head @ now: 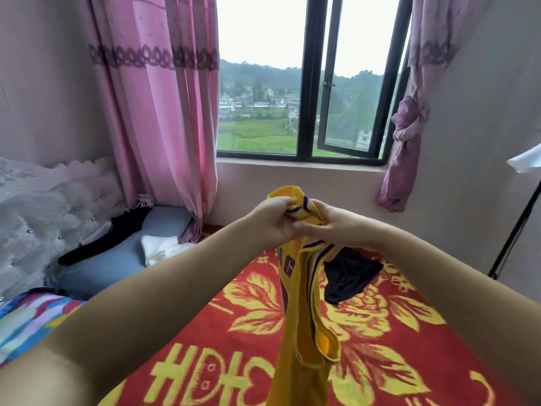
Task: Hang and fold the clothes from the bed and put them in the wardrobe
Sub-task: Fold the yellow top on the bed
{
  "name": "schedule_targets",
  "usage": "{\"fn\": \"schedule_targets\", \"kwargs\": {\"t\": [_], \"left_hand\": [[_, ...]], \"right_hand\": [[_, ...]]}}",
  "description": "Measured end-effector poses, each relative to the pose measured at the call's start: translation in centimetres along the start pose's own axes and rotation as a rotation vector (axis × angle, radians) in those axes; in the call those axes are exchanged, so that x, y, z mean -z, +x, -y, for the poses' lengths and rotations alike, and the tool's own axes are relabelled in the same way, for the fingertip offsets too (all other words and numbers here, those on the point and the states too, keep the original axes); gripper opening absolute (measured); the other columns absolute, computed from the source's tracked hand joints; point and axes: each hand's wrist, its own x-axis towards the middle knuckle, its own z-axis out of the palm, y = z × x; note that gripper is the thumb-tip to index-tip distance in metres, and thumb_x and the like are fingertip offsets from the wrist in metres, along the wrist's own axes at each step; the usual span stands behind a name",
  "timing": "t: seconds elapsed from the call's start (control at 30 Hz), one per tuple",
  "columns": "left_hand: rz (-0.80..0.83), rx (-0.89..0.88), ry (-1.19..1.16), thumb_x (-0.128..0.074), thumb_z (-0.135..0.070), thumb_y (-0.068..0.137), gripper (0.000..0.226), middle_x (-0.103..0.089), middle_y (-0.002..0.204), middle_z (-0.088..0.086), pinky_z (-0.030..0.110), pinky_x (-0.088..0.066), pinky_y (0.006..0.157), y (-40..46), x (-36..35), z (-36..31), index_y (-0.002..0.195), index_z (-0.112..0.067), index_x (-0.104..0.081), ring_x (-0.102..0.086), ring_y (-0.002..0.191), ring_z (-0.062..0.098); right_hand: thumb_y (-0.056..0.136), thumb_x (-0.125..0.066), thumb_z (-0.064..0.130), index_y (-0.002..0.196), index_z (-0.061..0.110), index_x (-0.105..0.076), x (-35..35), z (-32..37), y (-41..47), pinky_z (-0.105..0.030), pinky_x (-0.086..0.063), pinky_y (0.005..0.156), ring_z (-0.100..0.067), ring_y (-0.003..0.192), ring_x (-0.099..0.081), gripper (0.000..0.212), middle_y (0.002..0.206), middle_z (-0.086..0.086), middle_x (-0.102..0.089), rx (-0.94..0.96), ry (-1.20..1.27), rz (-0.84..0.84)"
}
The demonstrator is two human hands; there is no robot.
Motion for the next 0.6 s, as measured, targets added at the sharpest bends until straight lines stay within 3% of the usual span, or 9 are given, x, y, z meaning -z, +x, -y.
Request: {"fn": "schedule_targets", "kwargs": {"t": [0.1, 0.17, 0.23, 0.27, 0.33, 0.4, 0.43, 0.5, 0.6], "left_hand": [[0.081, -0.092, 0.28, -0.045, -0.023, 0.1, 0.026, -0.068, 0.09, 0.014, 0.038, -0.055, 0.081, -1.4, 0.1, -0.9, 0.095, -0.004, -0.063, -0.067, 0.083, 0.025], [-0.006, -0.466, 0.753, -0.057, -0.035, 0.094, 0.024, -0.069, 0.096, 0.006, 0.034, -0.052, 0.082, -1.5, 0.4, -1.4, 0.102, -0.012, -0.06, -0.066, 0.094, 0.02], [-0.121, -0.913, 1.32, -0.071, -0.043, 0.081, 0.057, -0.057, 0.12, 0.004, 0.036, -0.042, 0.098, -1.5, 1.0, -2.2, 0.126, -0.016, -0.047, -0.051, 0.118, 0.021], [-0.076, -0.994, 1.582, -0.073, -0.047, 0.077, 0.075, -0.044, 0.138, 0.004, 0.043, -0.028, 0.111, -1.3, 1.1, -2.8, 0.137, -0.018, -0.039, -0.036, 0.133, 0.022], [0.139, -0.887, 1.881, -0.072, -0.049, 0.076, 0.076, -0.022, 0.154, -0.002, 0.048, -0.002, 0.118, -1.4, 0.9, -3.6, 0.14, -0.023, -0.039, -0.01, 0.144, 0.015], [0.303, -0.692, 1.807, -0.071, -0.04, 0.081, 0.05, -0.046, 0.139, -0.004, 0.039, -0.029, 0.112, -1.5, 0.6, -4.6, 0.125, -0.022, -0.055, -0.038, 0.132, 0.011], [0.349, -0.599, 1.697, -0.071, -0.034, 0.083, 0.036, -0.06, 0.12, -0.007, 0.028, -0.045, 0.095, -1.6, 0.4, -5.2, 0.115, -0.021, -0.06, -0.057, 0.109, 0.004], [0.354, -0.511, 1.597, -0.069, -0.029, 0.085, 0.019, -0.067, 0.091, -0.01, 0.012, -0.051, 0.065, -2.0, 0.0, -6.3, 0.1, -0.021, -0.062, -0.065, 0.073, -0.003], [0.322, -0.522, 1.561, -0.069, -0.026, 0.086, 0.01, -0.066, 0.081, -0.008, 0.009, -0.049, 0.055, -1.4, -0.3, -7.3, 0.09, -0.024, -0.06, -0.064, 0.061, -0.003]], "right_hand": [[0.09, -0.056, 0.009, 0.119, 0.014, -0.052, 1.5, -0.6, -0.6, -0.031, -0.046, 0.077, -0.015, 0.084, -0.054, 0.03, 0.095, -0.001, -0.06, 0.058, -0.138, -0.023], [0.089, -0.046, 0.0, 0.112, 0.012, -0.056, 2.5, -0.6, -0.7, -0.034, -0.045, 0.074, -0.016, 0.078, -0.053, 0.028, 0.088, -0.001, -0.059, 0.027, -0.138, -0.027], [0.091, -0.041, -0.002, 0.103, 0.01, -0.061, 3.6, -0.2, -0.9, -0.036, -0.044, 0.075, -0.018, 0.077, -0.053, 0.026, 0.086, -0.003, -0.06, 0.002, -0.054, 0.017], [0.093, -0.04, -0.001, 0.1, 0.009, -0.063, 4.3, 0.1, -1.1, -0.037, -0.044, 0.076, -0.02, 0.078, -0.054, 0.026, 0.087, -0.006, -0.061, -0.001, -0.019, 0.041], [0.095, -0.042, 0.002, 0.095, 0.008, -0.065, 5.5, 0.7, -1.4, -0.036, -0.047, 0.074, -0.02, 0.076, -0.056, 0.023, 0.086, -0.009, -0.063, 0.013, 0.026, 0.109], [0.097, -0.044, 0.004, 0.086, 0.01, -0.063, 6.7, 1.4, -1.9, -0.027, -0.048, 0.066, -0.014, 0.068, -0.056, 0.022, 0.079, -0.005, -0.061, 0.032, 0.068, 0.186], [0.097, -0.045, 0.003, 0.086, 0.008, -0.061, 7.2, 1.7, -2.2, -0.024, -0.048, 0.064, -0.012, 0.067, -0.055, 0.02, 0.078, -0.004, -0.059, 0.047, 0.095, 0.2], [0.096, -0.05, 0.005, 0.095, -0.003, -0.06, 8.3, 1.5, -2.7, -0.025, -0.048, 0.069, -0.014, 0.074, -0.056, 0.013, 0.084, -0.009, -0.058, 0.077, 0.129, 0.179], [0.084, -0.062, 0.024, 0.104, -0.015, -0.058, 9.4, -0.4, -2.6, -0.037, -0.05, 0.08, -0.025, 0.084, -0.055, 0.045, 0.094, -0.027, -0.059, 0.023, 0.164, 0.168]]}}
